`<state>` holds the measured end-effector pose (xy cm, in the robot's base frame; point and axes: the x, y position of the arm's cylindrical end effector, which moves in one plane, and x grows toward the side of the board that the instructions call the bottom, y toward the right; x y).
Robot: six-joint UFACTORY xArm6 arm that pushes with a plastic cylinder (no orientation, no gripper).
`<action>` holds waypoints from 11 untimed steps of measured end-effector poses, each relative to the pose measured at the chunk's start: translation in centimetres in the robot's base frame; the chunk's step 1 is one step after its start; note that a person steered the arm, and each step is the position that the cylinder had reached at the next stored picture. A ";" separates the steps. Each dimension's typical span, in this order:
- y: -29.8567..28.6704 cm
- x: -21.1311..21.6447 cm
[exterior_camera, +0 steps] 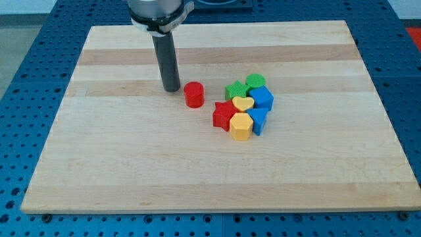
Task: Push the green circle and blue cube towards down
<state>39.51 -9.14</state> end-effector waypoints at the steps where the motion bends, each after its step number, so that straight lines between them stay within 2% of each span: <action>1: 1.1 1.5; 3: 5.3 4.3; 4: 5.0 4.3; 5: 3.0 2.0; 6: 2.7 -2.3; 8: 8.8 -5.4; 11: 15.6 -2.8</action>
